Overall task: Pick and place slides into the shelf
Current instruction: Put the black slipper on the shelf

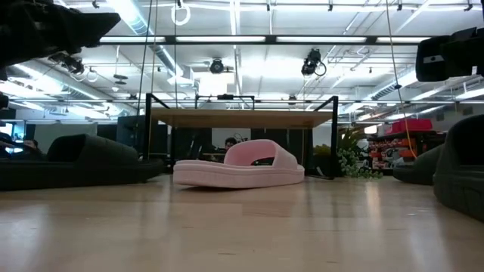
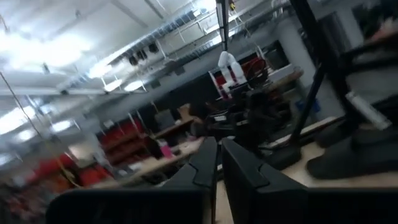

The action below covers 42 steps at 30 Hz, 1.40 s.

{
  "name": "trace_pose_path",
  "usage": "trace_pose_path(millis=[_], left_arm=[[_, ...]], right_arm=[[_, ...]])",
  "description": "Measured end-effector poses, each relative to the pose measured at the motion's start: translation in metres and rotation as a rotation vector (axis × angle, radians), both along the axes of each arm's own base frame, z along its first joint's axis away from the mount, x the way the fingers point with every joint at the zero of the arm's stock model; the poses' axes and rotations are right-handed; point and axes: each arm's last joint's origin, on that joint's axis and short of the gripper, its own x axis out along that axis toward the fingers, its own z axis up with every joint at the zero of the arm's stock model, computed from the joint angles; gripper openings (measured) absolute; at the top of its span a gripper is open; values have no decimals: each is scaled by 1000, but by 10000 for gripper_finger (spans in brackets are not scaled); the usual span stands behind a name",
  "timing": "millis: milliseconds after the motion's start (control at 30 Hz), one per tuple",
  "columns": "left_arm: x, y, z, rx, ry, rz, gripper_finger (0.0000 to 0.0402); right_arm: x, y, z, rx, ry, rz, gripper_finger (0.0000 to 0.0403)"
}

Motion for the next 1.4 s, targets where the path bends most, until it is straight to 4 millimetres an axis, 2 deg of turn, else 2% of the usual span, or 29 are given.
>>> trace_pose_path(millis=[367, 433, 700, 1033, 1167, 1267, 1400], left_arm=[[2, 0, -6, -540, 48, -169, 30], [2, 0, -8, -595, 57, -182, 28], [2, 0, -5, -586, 35, -186, 14], [0, 0, 1, -604, -34, -217, 28], [0, 0, 1, -603, -34, -217, 28], [0, 0, 1, -604, -34, -217, 22], [0, 0, 1, -603, -34, -217, 15]], right_arm=[[0, 0, 0, 0, 0, 1, 92], [0, 0, 0, 0, 0, 0, 92], [0, 0, 0, 0, 0, 0, 92], [0, 0, 1, -18, -26, 1, 92], [1, 0, 10, 55, -96, -1, 92], [1, 0, 11, 150, -69, -6, 92], [1, 1, 13, 113, -104, 8, 92]])
